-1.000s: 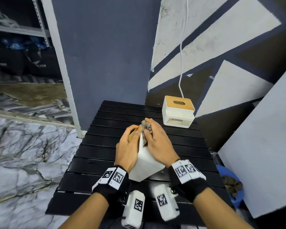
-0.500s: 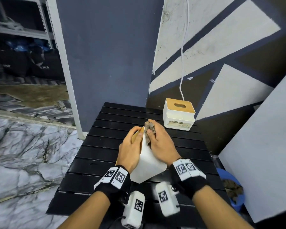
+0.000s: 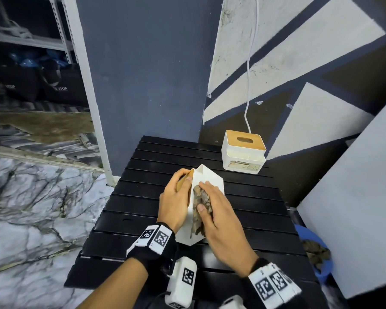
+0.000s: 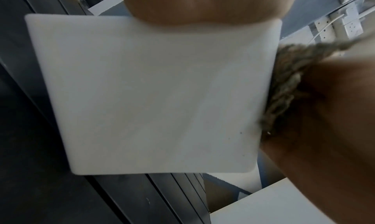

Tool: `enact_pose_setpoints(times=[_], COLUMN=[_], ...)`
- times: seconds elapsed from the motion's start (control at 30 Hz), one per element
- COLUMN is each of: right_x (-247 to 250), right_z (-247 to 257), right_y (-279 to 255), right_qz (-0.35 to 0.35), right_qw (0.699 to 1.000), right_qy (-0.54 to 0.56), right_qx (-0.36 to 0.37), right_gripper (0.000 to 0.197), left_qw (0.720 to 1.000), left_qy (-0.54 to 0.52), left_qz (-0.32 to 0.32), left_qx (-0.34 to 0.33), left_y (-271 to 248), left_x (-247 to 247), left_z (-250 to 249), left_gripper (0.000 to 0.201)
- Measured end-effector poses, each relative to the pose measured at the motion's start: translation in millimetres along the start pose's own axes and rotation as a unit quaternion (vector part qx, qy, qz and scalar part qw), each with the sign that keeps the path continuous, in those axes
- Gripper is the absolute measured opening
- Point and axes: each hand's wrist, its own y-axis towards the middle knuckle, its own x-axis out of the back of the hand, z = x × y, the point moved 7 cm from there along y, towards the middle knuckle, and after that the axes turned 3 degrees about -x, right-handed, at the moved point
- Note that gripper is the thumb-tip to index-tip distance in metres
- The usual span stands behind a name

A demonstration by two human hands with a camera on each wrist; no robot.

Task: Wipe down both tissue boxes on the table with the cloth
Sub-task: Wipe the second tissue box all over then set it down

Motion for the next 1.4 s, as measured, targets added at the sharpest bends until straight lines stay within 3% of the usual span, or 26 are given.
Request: enact_pose_setpoints(times=[0.27,0.37,0.6,0.73,0.83,0.9,1.03,1.2,1.4], right_x=[8,10,20,25,23,21,18,13,19], right_z=[-33,-41,-55,-57,-52,-48,-44,-46,-41], right_y=[103,117,85,77,73,70,63,47,41], right_qz=[0.035,0.045,0.002,-0.02,-0.033,-0.036,-0.043,-0.053,-0.06], right_qw=[0.998,0.996,0.997,0.995,0.996,0.997,0.998,0.998,0.998], right_qy=[-0.036,-0.03,-0.005,0.018,0.02,0.015,0.001,-0.016,-0.002], right_qx=[-0.049,-0.068,-0.081,-0.091,-0.079,-0.062,-0.044,-0.029,-0.022], right_gripper=[0.044,0.042,0.045,0.046,0.046,0.045,0.045,0.046,0.045], left_qw=[1.0,1.0,0.999,0.992,0.973,0.968,0.966,0.962,0.974], left_qy=[-0.005,-0.006,0.026,0.018,-0.022,-0.024,-0.003,-0.012,0.038], left_qz=[0.004,0.0,0.004,0.033,0.086,0.082,-0.007,0.0,0.006], left_qx=[0.009,0.005,0.034,0.117,0.212,0.236,0.257,0.275,0.225], left_y=[3,1,-1,5,14,20,29,32,28], left_x=[3,2,0,0,-6,-5,8,11,13], left_z=[2,-1,-2,5,14,17,34,44,38], left_gripper=[0.017,0.016,0.014,0.018,0.054,0.063,0.06,0.054,0.059])
